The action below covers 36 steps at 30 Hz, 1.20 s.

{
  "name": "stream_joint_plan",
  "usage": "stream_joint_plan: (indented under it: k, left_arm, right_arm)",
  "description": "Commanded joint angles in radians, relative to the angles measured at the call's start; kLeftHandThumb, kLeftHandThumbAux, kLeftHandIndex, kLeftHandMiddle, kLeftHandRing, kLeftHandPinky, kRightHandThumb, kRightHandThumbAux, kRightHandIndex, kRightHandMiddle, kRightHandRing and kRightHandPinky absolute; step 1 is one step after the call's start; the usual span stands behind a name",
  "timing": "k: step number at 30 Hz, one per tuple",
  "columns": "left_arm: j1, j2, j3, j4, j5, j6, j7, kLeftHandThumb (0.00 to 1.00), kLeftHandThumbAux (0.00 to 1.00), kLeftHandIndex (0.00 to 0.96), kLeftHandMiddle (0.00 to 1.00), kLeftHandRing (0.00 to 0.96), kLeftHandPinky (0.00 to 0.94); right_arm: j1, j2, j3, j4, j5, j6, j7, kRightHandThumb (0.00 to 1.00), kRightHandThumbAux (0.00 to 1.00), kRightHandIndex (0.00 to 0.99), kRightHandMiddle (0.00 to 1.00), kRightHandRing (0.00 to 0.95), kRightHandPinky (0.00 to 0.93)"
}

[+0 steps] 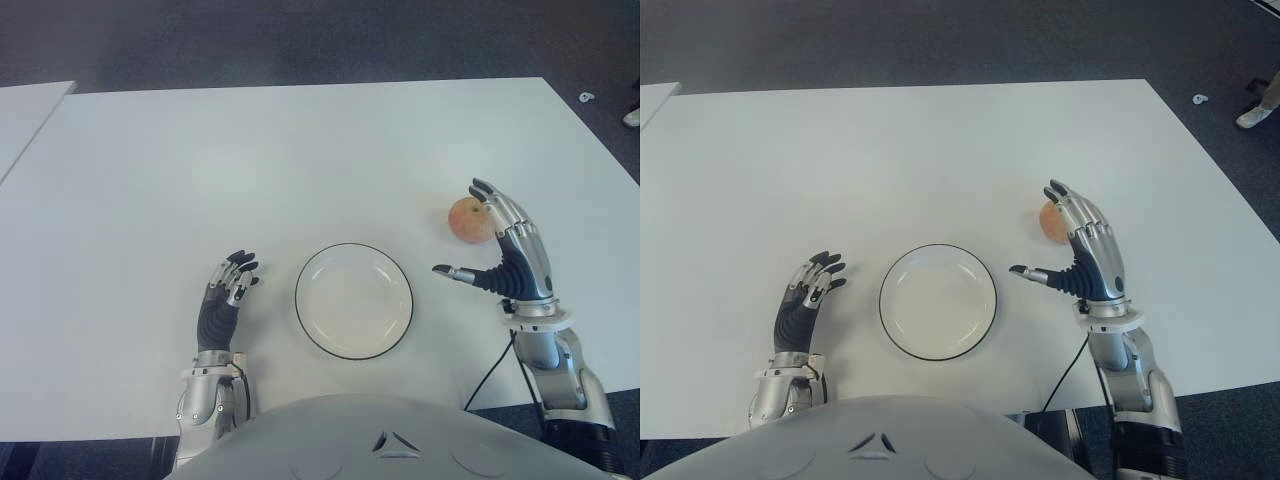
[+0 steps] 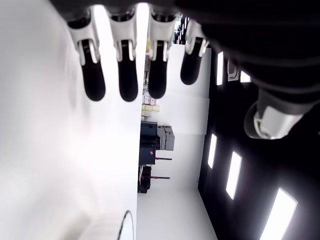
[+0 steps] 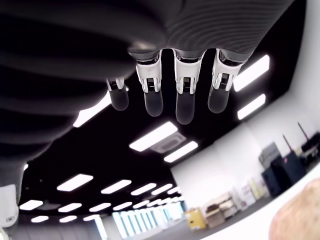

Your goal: Put the apples into the plate.

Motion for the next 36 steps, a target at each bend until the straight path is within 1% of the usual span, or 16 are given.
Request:
stream_joint_plan:
  k: [1, 5, 8, 13, 15, 19, 22, 24, 28, 31, 36]
  left_arm:
    - [-0.005, -0.011, -0.001, 0.001, 0.004, 0.037, 0.012, 0.218, 0.452, 0.197, 0.241, 0.265, 0.310]
    - [-0.004, -0.018, 0.000, -0.004, 0.003, 0.045, 0.013, 0.224, 0.458, 0.200, 0.248, 0.273, 0.313]
    - [-0.008, -0.020, 0.001, -0.004, 0.002, 0.050, 0.010, 0.225, 0.460, 0.202, 0.252, 0.278, 0.317]
    - [-0.013, -0.020, 0.003, -0.002, -0.004, 0.056, 0.003, 0.227, 0.463, 0.204, 0.253, 0.280, 0.310]
    - [-0.012, -0.021, 0.002, -0.001, -0.002, 0.053, 0.003, 0.228, 0.463, 0.204, 0.251, 0.277, 0.304]
    - [-0.016, -0.020, 0.004, 0.004, 0.001, 0.051, 0.004, 0.228, 0.463, 0.205, 0.252, 0.277, 0.314]
    - [-0.019, -0.019, 0.007, 0.011, -0.006, 0.036, -0.004, 0.230, 0.463, 0.207, 0.255, 0.281, 0.322]
    - [-0.016, -0.020, 0.006, 0.007, -0.010, 0.034, -0.005, 0.234, 0.465, 0.208, 0.258, 0.285, 0.326]
    - [-0.014, -0.018, 0.010, 0.002, -0.016, 0.042, -0.004, 0.241, 0.469, 0.208, 0.259, 0.288, 0.325]
    - [-0.008, -0.016, 0.015, -0.010, -0.027, 0.053, -0.006, 0.245, 0.475, 0.207, 0.257, 0.286, 0.322]
    - [0.001, -0.010, 0.021, -0.024, -0.030, 0.061, -0.006, 0.245, 0.482, 0.204, 0.254, 0.287, 0.328]
  right_arm:
    - [-0.034, -0.046, 0.009, 0.027, -0.076, 0.019, -0.062, 0.509, 0.518, 0.069, 0.106, 0.111, 0.126]
    - [-0.048, -0.084, 0.019, 0.026, -0.124, 0.032, -0.093, 0.538, 0.504, 0.069, 0.109, 0.108, 0.121]
    - [-0.059, -0.112, 0.023, 0.026, -0.155, 0.061, -0.097, 0.544, 0.498, 0.072, 0.109, 0.105, 0.116]
    - [-0.080, -0.156, 0.034, 0.050, -0.178, 0.095, -0.107, 0.535, 0.482, 0.073, 0.101, 0.087, 0.077]
    - [-0.120, -0.189, 0.044, 0.120, -0.181, 0.110, -0.112, 0.530, 0.477, 0.074, 0.098, 0.082, 0.075]
    - [-0.211, -0.252, 0.082, 0.250, -0.165, 0.138, -0.071, 0.495, 0.475, 0.061, 0.080, 0.057, 0.040]
    - [-0.254, -0.286, 0.111, 0.308, -0.158, 0.159, -0.044, 0.469, 0.478, 0.051, 0.069, 0.044, 0.027]
    - [-0.269, -0.304, 0.127, 0.324, -0.147, 0.174, -0.014, 0.455, 0.484, 0.043, 0.062, 0.037, 0.026]
    - [-0.284, -0.318, 0.149, 0.343, -0.112, 0.188, 0.014, 0.449, 0.491, 0.035, 0.055, 0.031, 0.036]
    - [-0.302, -0.320, 0.158, 0.371, -0.057, 0.198, 0.059, 0.452, 0.496, 0.031, 0.048, 0.035, 0.057]
    - [-0.339, -0.318, 0.179, 0.426, -0.008, 0.207, 0.083, 0.457, 0.500, 0.034, 0.045, 0.044, 0.075]
